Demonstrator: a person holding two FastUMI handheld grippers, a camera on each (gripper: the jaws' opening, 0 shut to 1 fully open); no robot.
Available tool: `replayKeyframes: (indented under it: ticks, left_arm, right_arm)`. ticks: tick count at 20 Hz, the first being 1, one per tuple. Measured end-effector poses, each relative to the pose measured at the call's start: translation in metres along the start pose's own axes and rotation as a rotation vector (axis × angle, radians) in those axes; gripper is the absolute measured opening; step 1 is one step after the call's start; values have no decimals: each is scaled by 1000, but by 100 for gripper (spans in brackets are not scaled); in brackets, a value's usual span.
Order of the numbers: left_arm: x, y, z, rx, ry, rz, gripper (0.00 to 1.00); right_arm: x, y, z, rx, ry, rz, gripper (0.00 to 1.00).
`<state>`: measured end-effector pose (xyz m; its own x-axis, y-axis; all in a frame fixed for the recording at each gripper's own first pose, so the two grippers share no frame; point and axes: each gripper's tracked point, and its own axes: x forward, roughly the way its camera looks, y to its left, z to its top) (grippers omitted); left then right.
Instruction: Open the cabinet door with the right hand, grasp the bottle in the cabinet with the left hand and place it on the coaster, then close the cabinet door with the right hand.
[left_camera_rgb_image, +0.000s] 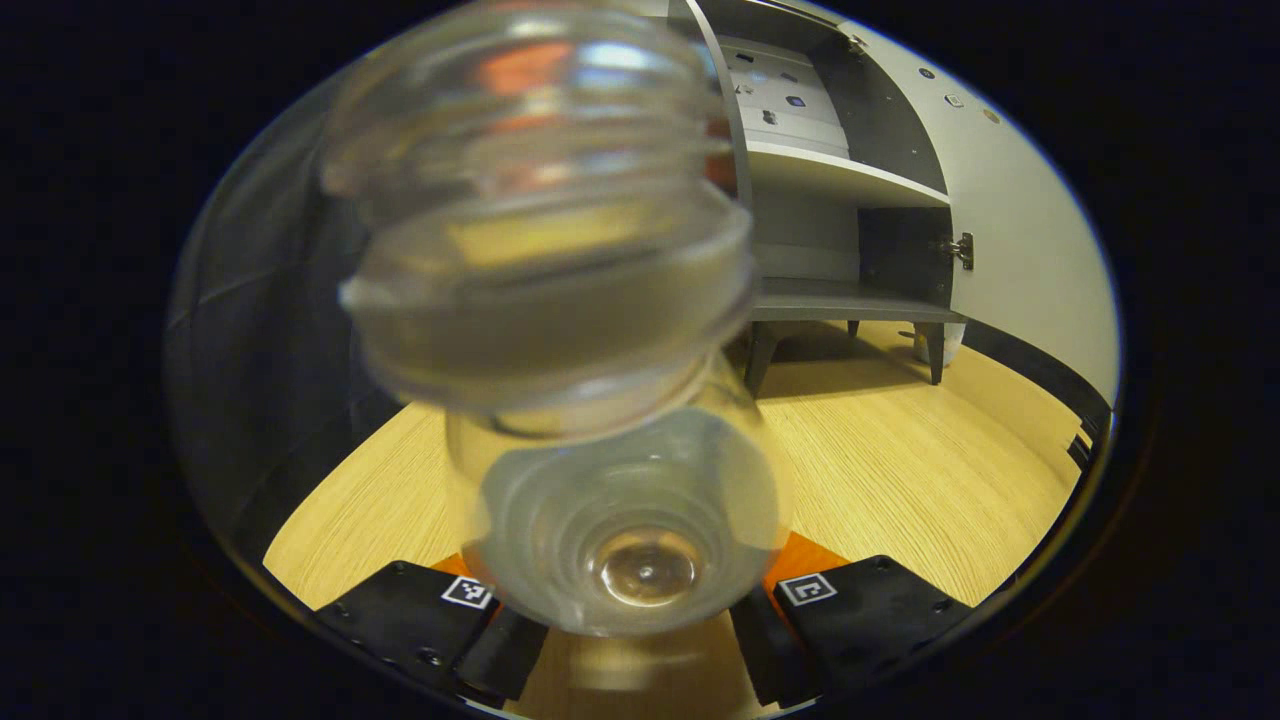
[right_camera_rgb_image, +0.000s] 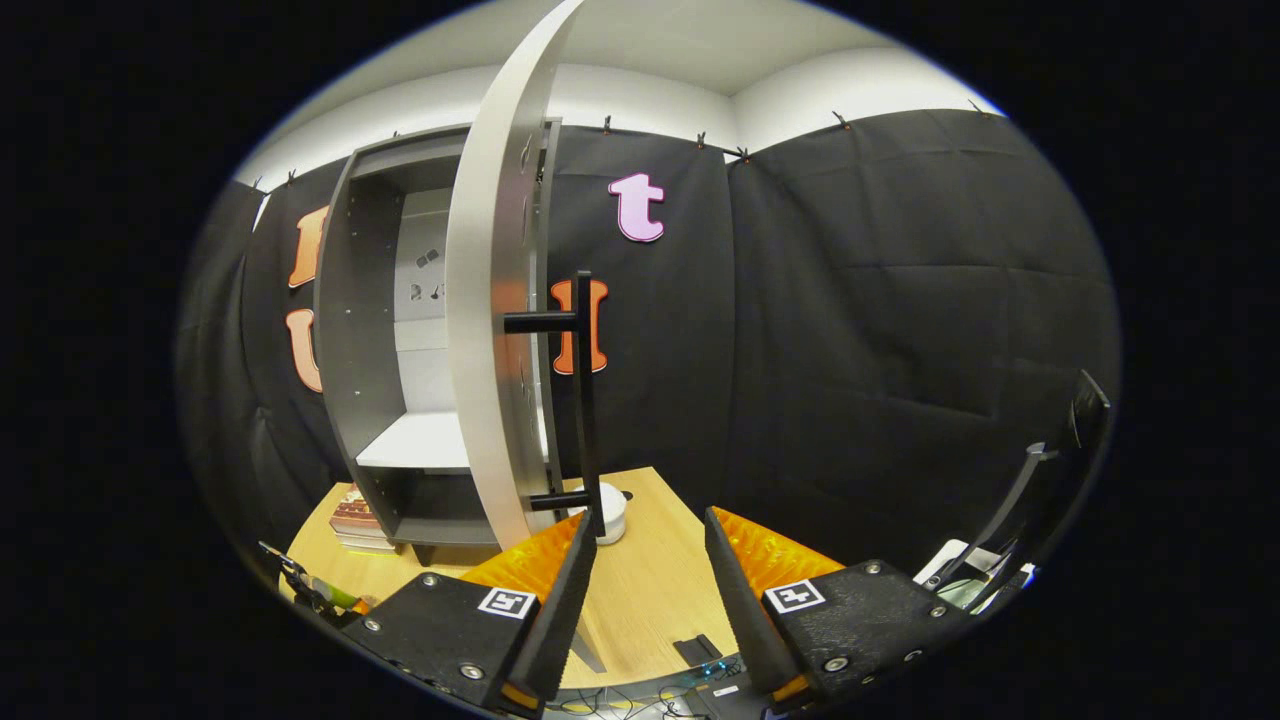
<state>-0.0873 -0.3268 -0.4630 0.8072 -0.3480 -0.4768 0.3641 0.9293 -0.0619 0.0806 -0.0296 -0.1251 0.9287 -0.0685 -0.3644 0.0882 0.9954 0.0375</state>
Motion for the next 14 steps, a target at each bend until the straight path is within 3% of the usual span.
replayKeyframes:
  ticks: [3,14]
  left_arm:
    - [13,-3,15,39,2,-16,84]
    - [37,-2,-4,81,132,-33,86]
  right_arm:
    - [-1,1,0,3,0,2,69]
    - [-1,0,-1,17,-2,-8,69]
